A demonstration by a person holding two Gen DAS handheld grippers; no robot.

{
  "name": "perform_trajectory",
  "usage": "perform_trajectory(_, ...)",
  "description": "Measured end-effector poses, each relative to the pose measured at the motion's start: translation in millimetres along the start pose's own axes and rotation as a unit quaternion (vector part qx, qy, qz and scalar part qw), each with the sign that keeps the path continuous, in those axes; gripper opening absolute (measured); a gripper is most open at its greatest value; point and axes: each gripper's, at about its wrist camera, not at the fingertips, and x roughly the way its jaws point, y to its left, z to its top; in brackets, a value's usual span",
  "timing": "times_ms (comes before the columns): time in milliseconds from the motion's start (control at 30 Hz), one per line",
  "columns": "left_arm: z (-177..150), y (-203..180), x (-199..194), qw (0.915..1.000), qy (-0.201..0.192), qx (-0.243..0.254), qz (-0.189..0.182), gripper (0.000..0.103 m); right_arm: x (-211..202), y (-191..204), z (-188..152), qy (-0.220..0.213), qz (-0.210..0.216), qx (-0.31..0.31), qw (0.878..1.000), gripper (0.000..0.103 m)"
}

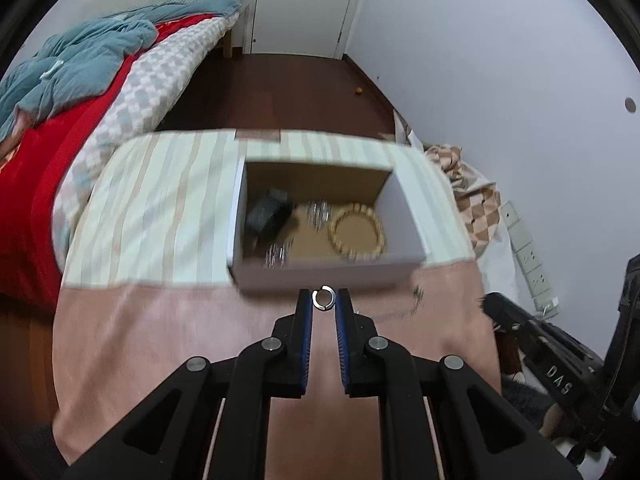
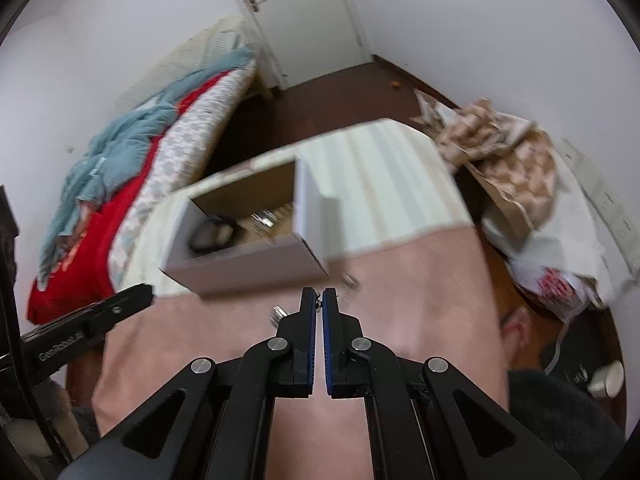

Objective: Organize jewelry
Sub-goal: 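Carry the charm and ring into the white box and release them, then move both tools back toward the thin silver chain and last black ring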

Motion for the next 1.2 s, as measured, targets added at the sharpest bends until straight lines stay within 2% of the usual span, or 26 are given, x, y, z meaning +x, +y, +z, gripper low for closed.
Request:
perform_trajectory(100,28.0,-2.0,13.7,1.0000,0.002,0.006,0.004,0.009,17.7,15.0,30.0,0.009,0.026,-0.014,1.000,0.003)
perform_trajectory(233,68.9,7.6,44.3,0.9997,0.024,0.000,0.000,0.009,63.2,29.4,71.1,0.056,0.053,-0.028,0.997,0.003)
perform_trajectory(500,108.9,21.2,81.0,0.9966,0.081,-0.016,0.000,0.013,130.8,42.1,113.3,0.154,0.047,-0.058,0.985,0.004)
perform_trajectory(567,113.9,23.5,78.3,0.9972,0.073,-0.019,0.008,0.019,134.0,41.3,116.2,0.161,0.045,-0.057,0.984,0.009)
perform_trajectory(600,115.8,23.9,76.2,0.9974,0.068,-0.017,0.015,0.030,132.4,40.6,118.1,0.159,0.041,-0.057,0.985,0.020)
perform_trajectory(633,116.6,24.3,72.9,0.9978,0.061,-0.015,0.019,0.045,130.2,39.5,119.3,0.156,0.043,-0.055,0.985,0.036)
perform_trajectory(667,117.6,25.0,70.1,0.9980,0.056,-0.015,0.024,0.053,128.0,39.1,120.5,0.154,0.046,-0.052,0.986,0.042)
perform_trajectory(700,118.5,25.2,67.4,0.9982,0.049,-0.014,0.029,0.066,125.0,37.6,122.3,0.149,0.045,-0.050,0.986,0.046)
perform_trajectory(800,116.7,25.8,56.5,0.9984,0.031,-0.007,0.047,0.068,112.0,35.8,123.9,0.132,0.034,-0.052,0.989,0.046)
perform_trajectory(967,103.5,24.9,41.5,0.9965,0.016,0.007,0.082,0.080,90.8,37.5,116.9,0.113,-0.019,-0.075,0.991,0.046)
perform_trajectory(1067,91.5,25.1,32.1,0.9949,0.007,0.011,0.100,0.084,81.2,40.7,107.0,0.107,-0.053,-0.094,0.988,0.057)
perform_trajectory(1133,80.5,24.6,25.6,0.9935,0.005,0.013,0.113,0.099,76.8,43.2,100.0,0.108,-0.066,-0.101,0.987,0.068)
perform_trajectory(1167,76.3,24.3,23.0,0.9928,0.002,0.014,0.119,0.100,74.2,44.6,95.7,0.107,-0.073,-0.104,0.986,0.073)
perform_trajectory(1200,71.5,23.7,19.8,0.9920,-0.001,0.014,0.126,0.100,71.8,46.6,92.6,0.105,-0.081,-0.109,0.985,0.084)
